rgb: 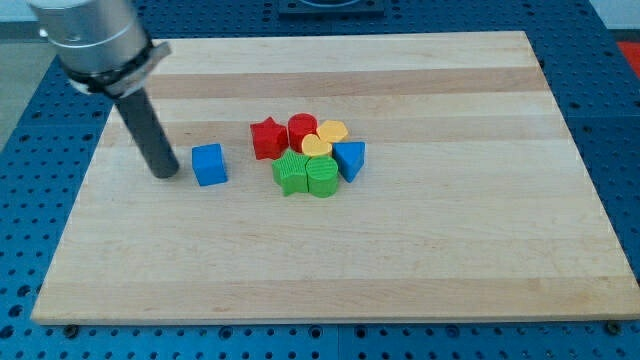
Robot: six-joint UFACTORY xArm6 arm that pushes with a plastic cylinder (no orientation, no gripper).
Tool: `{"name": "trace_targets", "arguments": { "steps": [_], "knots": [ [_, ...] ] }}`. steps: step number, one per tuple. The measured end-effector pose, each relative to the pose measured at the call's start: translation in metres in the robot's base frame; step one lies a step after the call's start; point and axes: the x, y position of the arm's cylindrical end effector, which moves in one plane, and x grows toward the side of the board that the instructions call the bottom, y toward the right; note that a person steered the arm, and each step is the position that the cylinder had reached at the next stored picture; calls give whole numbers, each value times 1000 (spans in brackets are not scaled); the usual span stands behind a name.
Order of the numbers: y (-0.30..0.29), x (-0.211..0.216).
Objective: Adjust the blue cube red star red circle close to yellow heart
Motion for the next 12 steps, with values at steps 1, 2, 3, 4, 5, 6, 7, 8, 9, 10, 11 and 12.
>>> {"name": "trace_targets", "arguments": {
  "steps": [1, 2, 3, 4, 5, 6, 7, 8, 9, 10, 11, 12],
  "knots": [
    [37, 0],
    [77, 0],
    [99, 0],
    [73, 0],
    [35, -4],
    [22, -32],
    [36, -54],
    [81, -50],
    [108, -49],
    [107, -49],
    [103, -52],
    [103, -78]
  ]
}}
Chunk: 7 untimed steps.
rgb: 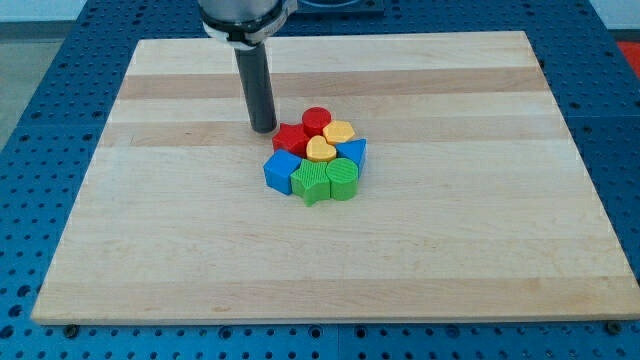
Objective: Adjust the blue cube red star red circle close to yellow heart
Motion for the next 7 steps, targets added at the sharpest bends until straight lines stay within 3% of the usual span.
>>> {"name": "trace_targets", "arguments": {
  "steps": [2, 4, 5, 7],
  "knots": [
    [67, -7],
    [68, -8],
    [69, -34],
    [117, -24]
  ]
}}
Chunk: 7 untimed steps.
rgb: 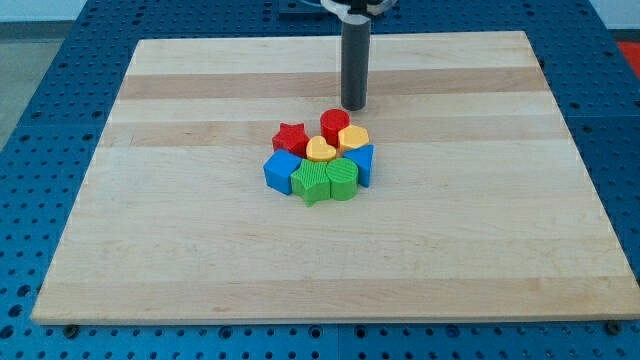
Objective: Adjust the blue cube red star red circle close to yellow heart
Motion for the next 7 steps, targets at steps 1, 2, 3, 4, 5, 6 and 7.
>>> {"name": "trace_targets", "arguments": {
  "steps": [1, 2, 3, 4, 5, 6, 7],
  "knots": [
    [0, 10],
    [0, 16],
    [-4, 19],
    [-7, 21],
    [-12, 25],
    [-17, 27],
    [-6, 21]
  ]
}}
